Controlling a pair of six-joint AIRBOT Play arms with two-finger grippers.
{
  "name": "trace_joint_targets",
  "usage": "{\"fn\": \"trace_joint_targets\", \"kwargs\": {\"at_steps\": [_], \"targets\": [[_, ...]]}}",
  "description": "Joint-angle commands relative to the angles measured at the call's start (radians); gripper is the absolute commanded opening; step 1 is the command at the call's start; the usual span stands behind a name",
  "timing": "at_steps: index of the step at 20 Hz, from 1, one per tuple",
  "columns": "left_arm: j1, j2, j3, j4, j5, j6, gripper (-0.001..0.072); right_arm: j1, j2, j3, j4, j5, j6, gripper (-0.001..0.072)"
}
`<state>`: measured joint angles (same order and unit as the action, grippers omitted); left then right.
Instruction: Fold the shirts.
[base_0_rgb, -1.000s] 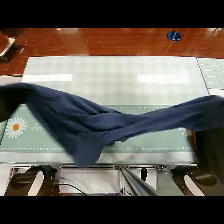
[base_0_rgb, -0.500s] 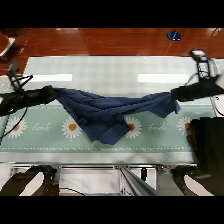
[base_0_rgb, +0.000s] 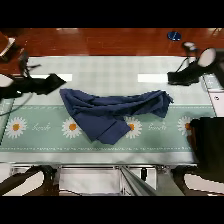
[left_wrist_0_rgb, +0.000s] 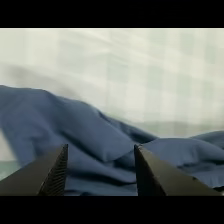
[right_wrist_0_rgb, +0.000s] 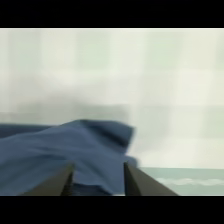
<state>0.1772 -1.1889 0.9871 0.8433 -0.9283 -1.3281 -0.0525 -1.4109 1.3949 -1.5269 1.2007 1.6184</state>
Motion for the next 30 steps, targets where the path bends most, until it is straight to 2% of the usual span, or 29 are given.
{"fn": "trace_joint_targets", "kwargs": {"at_steps": [1, 4, 6, 9, 11, 15, 22, 23, 24, 25, 28, 30], "targets": [[0.216, 0.045, 0.080, 0.070, -0.184, 0.010, 0.0507, -0.234, 0.077, 0.048, 0.020, 0.089, -0.021, 0.0373], [0.320, 0.125, -0.089, 0.016, -0.276, 0.013, 0.0507, -0.462, 0.216, -0.198, 0.209, -0.025, -0.048, 0.0373], [0.284, 0.141, -0.269, -0.094, -0.302, 0.100, 0.0507, -0.545, 0.282, -0.412, 0.385, -0.097, -0.126, 0.0373], [0.185, 0.123, -0.459, -0.231, -0.194, 0.151, 0.0507, -0.568, 0.302, -0.620, 0.546, -0.136, -0.214, 0.0373], [0.114, 0.089, -0.486, -0.269, -0.103, 0.182, 0.0507, -0.560, 0.302, -0.676, 0.584, -0.147, -0.252, 0.0373], [0.034, 0.024, -0.444, -0.269, 0.049, 0.183, 0.0507, -0.554, 0.302, -0.685, 0.581, -0.135, -0.279, 0.0373], [-0.010, -0.104, -0.337, -0.269, 0.032, 0.187, 0.0503, -0.554, 0.294, -0.685, 0.602, -0.140, -0.299, 0.0372], [-0.027, -0.134, -0.322, -0.269, 0.008, 0.204, 0.0421, -0.554, 0.284, -0.685, 0.617, -0.140, -0.302, 0.0372], [-0.038, -0.158, -0.306, -0.269, -0.009, 0.212, 0.0152, -0.554, 0.270, -0.684, 0.640, -0.140, -0.313, 0.0372], [-0.044, -0.176, -0.290, -0.269, -0.019, 0.219, 0.0031, -0.554, 0.249, -0.684, 0.679, -0.141, -0.329, 0.0372], [-0.047, -0.183, -0.251, -0.269, -0.026, 0.220, 0.0030, -0.536, 0.171, -0.675, 0.830, -0.156, -0.389, 0.0372], [-0.047, -0.183, -0.231, -0.268, -0.041, 0.220, 0.0030, -0.495, 0.102, -0.636, 0.853, -0.185, -0.389, 0.0372]]}}
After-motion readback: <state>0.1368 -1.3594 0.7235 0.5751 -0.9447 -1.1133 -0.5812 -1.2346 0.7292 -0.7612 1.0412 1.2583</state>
